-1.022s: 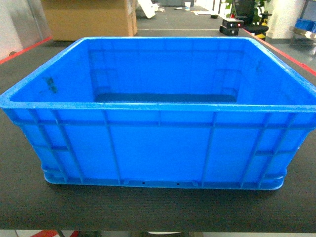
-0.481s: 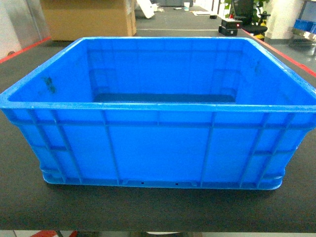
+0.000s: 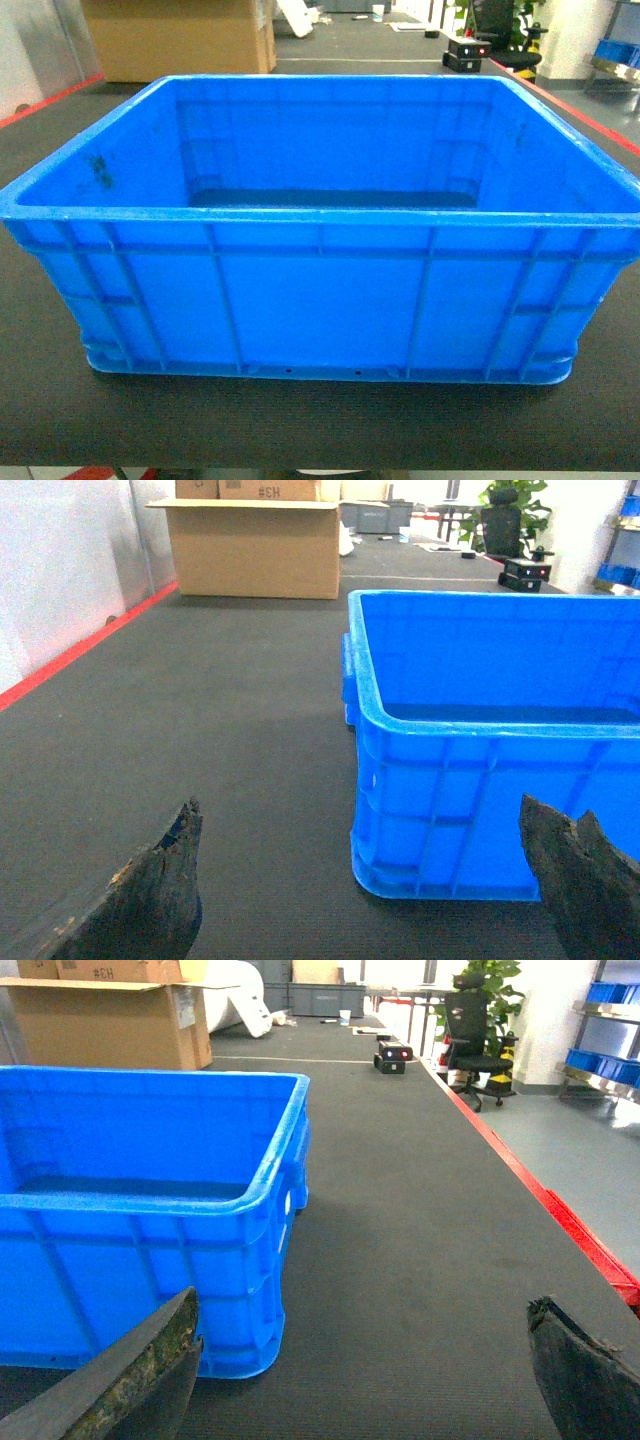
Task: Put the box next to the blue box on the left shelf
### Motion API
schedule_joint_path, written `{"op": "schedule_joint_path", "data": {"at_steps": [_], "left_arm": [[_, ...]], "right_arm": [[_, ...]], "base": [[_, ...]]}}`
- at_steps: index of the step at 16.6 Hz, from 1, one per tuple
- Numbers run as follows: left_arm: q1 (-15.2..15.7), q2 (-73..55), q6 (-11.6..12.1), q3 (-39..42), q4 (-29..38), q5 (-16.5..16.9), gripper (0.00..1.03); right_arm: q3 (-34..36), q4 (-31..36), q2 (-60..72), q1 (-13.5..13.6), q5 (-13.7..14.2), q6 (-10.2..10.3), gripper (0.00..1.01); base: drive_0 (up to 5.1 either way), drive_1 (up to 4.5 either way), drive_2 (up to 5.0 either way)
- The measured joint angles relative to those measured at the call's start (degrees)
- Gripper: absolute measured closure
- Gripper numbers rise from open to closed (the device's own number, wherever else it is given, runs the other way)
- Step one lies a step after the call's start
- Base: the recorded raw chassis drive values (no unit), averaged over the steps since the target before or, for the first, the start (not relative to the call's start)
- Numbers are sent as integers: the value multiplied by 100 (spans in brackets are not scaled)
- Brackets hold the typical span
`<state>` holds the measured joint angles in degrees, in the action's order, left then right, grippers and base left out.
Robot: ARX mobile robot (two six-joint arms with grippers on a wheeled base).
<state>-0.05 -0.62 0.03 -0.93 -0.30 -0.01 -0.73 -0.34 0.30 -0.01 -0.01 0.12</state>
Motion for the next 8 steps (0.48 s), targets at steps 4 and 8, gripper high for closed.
{"op": "schedule_joint_path", "data": {"at_steps": [4, 8], "left_arm": [[0, 0, 0, 0, 0, -2, 5], [0, 0, 0, 0, 0, -2, 5]], "right_arm": [[0, 0, 0, 0, 0, 0, 3], [0, 0, 0, 0, 0, 0, 3]], "base": [[0, 0, 0], [0, 0, 0]]}}
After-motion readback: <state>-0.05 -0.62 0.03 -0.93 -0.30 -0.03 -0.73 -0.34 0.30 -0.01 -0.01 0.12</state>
